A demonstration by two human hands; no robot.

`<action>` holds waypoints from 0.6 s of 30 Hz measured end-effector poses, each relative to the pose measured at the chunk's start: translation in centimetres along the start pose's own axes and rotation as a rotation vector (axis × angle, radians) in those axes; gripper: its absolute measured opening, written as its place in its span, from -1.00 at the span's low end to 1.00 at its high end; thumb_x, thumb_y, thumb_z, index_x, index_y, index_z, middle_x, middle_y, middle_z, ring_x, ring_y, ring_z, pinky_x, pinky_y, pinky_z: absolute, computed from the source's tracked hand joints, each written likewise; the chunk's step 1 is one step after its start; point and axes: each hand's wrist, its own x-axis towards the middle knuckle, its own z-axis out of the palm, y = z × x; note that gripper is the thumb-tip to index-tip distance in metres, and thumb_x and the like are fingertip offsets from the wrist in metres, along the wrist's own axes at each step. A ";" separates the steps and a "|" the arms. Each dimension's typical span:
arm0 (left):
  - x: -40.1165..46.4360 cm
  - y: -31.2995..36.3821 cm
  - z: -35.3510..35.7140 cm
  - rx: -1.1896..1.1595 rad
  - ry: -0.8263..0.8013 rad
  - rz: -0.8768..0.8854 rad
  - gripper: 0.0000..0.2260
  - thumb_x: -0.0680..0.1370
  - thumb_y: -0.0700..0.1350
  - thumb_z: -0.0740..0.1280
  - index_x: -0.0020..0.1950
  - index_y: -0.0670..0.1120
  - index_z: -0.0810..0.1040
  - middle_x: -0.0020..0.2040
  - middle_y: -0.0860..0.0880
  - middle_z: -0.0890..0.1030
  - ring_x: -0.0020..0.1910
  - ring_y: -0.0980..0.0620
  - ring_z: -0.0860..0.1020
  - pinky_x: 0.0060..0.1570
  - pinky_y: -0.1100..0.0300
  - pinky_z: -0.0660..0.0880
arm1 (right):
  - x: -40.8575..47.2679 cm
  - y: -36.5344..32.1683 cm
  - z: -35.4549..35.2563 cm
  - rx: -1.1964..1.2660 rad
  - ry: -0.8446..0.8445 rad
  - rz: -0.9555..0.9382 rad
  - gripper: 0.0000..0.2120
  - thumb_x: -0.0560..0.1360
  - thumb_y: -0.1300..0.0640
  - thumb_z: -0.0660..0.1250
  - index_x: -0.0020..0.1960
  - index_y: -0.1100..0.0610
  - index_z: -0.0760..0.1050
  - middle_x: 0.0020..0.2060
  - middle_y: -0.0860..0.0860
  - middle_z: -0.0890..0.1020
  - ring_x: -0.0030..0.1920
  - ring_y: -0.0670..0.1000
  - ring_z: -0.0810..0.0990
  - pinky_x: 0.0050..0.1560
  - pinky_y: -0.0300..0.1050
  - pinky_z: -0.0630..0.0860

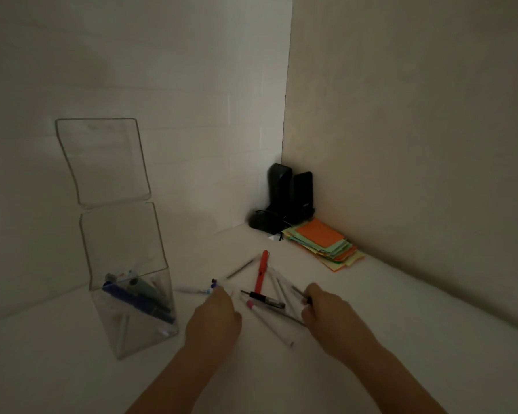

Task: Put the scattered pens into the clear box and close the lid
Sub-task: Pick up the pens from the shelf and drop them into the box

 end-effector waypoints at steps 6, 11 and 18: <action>3.7 -1.1 0.0 0.193 0.080 0.035 -0.77 0.52 -0.30 0.09 0.17 -0.23 0.34 0.23 -0.20 0.38 0.14 -0.14 0.48 0.10 0.11 0.45 | 0.5 -0.6 1.2 0.038 -0.049 -0.042 -0.94 0.49 0.10 0.20 -0.12 0.04 0.32 0.00 0.09 0.54 0.01 0.09 0.50 -0.15 -0.16 0.28; 4.5 -1.5 1.3 0.406 0.046 0.053 -0.75 0.56 -0.28 0.02 0.21 -0.19 0.33 0.24 -0.16 0.40 0.21 -0.10 0.43 0.17 0.13 0.42 | 1.1 -3.2 3.4 0.031 -0.162 -0.022 -0.75 0.46 0.02 0.27 0.07 0.12 0.48 0.11 0.09 0.56 0.11 0.09 0.53 -0.03 -0.13 0.41; 2.8 -0.5 1.3 0.509 0.121 0.372 -0.79 0.33 -0.21 0.34 -0.05 -0.16 0.53 -0.06 -0.14 0.60 0.00 -0.11 0.54 -0.11 0.10 0.50 | 0.6 -1.6 1.3 -0.095 -0.362 0.047 -0.79 0.39 0.03 0.35 -0.05 0.06 0.40 -0.01 0.08 0.49 0.12 0.09 0.52 -0.10 -0.15 0.36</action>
